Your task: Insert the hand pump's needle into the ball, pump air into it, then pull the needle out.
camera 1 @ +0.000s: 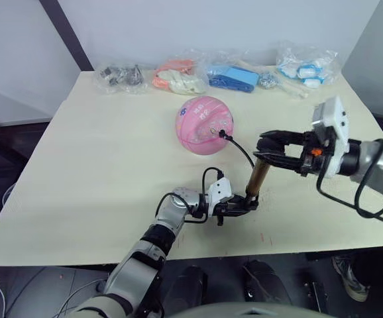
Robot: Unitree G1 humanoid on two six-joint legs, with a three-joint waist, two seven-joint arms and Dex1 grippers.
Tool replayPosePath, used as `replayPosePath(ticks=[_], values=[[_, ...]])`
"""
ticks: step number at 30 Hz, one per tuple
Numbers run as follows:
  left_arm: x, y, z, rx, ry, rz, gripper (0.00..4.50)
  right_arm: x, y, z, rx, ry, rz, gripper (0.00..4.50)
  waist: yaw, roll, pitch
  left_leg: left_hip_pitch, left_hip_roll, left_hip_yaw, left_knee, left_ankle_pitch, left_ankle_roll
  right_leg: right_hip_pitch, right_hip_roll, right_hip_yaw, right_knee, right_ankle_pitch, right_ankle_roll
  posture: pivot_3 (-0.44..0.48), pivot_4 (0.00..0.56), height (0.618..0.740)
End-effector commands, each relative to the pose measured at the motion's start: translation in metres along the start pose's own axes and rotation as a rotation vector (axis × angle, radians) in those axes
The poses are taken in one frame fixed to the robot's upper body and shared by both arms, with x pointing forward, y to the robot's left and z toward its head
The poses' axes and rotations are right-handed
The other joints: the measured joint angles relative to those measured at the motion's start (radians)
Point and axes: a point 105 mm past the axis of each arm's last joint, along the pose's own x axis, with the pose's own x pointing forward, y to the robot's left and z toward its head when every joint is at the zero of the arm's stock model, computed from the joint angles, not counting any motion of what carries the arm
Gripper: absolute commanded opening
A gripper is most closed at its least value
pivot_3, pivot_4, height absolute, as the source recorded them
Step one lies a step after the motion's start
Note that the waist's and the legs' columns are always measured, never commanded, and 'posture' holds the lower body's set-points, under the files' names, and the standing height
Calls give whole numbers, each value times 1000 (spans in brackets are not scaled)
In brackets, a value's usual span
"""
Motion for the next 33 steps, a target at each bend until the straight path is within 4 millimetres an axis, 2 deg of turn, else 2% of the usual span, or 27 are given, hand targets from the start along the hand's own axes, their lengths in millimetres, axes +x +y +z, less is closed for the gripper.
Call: replayPosePath(ticks=[1,12,17,19,33], values=[[-2,-5,-13,-36,41,-7,1116,-12,0,34,-78,-63,2,1811,0,0,0,0,0,0,0,0,0,0,0,0,0,0,0,0,150,740],[0,-7,-12,-37,39,-15,1116,-22,-7,69,-87,-106,-2,1811,1,1,1,-1,0,0,0,0,1,-1,0,0,0,0,0,0,150,740],[0,-7,-13,-37,38,-15,1116,-22,-6,69,-66,-94,8,1811,3,1,1,-1,0,0,0,-1,1,-1,-1,0,0,0,0,0,150,740],[1,-7,-13,-38,37,-15,1116,-21,-4,63,-52,-83,14,1811,3,1,1,-1,0,0,0,-1,1,-1,-1,0,0,0,0,0,150,740],[-1,-6,-13,-34,43,-11,1116,2,16,-17,32,19,52,1811,3,1,0,0,0,1,0,0,1,-1,0,1,1,0,0,0,150,740]])
